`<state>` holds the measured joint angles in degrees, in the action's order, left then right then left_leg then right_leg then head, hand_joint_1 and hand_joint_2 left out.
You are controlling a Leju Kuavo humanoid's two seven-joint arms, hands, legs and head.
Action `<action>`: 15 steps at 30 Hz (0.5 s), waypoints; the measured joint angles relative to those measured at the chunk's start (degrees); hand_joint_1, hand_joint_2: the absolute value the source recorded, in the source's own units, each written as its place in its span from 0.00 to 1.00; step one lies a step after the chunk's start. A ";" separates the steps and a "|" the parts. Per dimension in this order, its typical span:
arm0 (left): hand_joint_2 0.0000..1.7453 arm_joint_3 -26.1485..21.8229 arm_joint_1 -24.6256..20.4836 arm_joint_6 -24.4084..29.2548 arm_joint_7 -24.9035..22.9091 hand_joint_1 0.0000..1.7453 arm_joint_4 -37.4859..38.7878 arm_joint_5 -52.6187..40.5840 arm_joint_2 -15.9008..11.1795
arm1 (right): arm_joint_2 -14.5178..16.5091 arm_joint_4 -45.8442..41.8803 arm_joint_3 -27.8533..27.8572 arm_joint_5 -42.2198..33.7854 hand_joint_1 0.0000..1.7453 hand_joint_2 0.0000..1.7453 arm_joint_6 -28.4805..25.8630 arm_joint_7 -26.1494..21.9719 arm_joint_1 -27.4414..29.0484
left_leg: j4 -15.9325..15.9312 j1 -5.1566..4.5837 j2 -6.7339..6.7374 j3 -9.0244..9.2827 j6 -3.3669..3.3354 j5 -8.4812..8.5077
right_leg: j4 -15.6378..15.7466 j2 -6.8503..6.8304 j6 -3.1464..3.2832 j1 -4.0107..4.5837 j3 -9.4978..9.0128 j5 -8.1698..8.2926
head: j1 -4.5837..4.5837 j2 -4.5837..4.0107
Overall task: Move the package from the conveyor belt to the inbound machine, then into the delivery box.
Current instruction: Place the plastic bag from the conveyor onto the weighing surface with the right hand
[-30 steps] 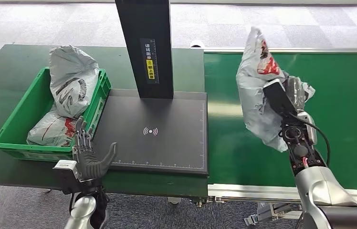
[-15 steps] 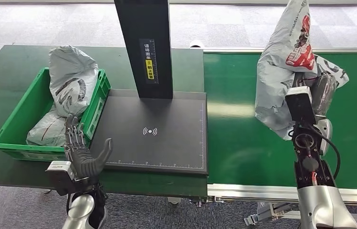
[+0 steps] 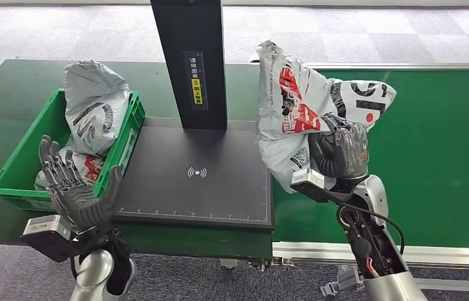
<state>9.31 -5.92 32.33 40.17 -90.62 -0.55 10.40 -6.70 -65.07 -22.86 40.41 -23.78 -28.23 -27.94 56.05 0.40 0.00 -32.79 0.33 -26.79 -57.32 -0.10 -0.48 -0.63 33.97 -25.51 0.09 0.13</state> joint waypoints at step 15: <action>1.00 5.77 -3.28 1.56 -0.02 0.00 -0.01 -0.72 -0.40 | 6.05 17.40 -15.42 10.18 1.00 1.00 4.39 -1.37 -8.54 | -0.01 0.11 0.05 0.00 0.05 0.03 | -0.01 0.08 0.02 0.10 0.02 0.01 | 0.00 0.00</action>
<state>15.08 -9.20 33.89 40.16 -90.63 -1.27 10.00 -0.65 -47.67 -38.28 50.59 -19.39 -29.60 -36.47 56.04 0.51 0.05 -32.79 0.38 -26.76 -57.33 -0.02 -0.46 -0.53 33.98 -25.51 0.09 0.13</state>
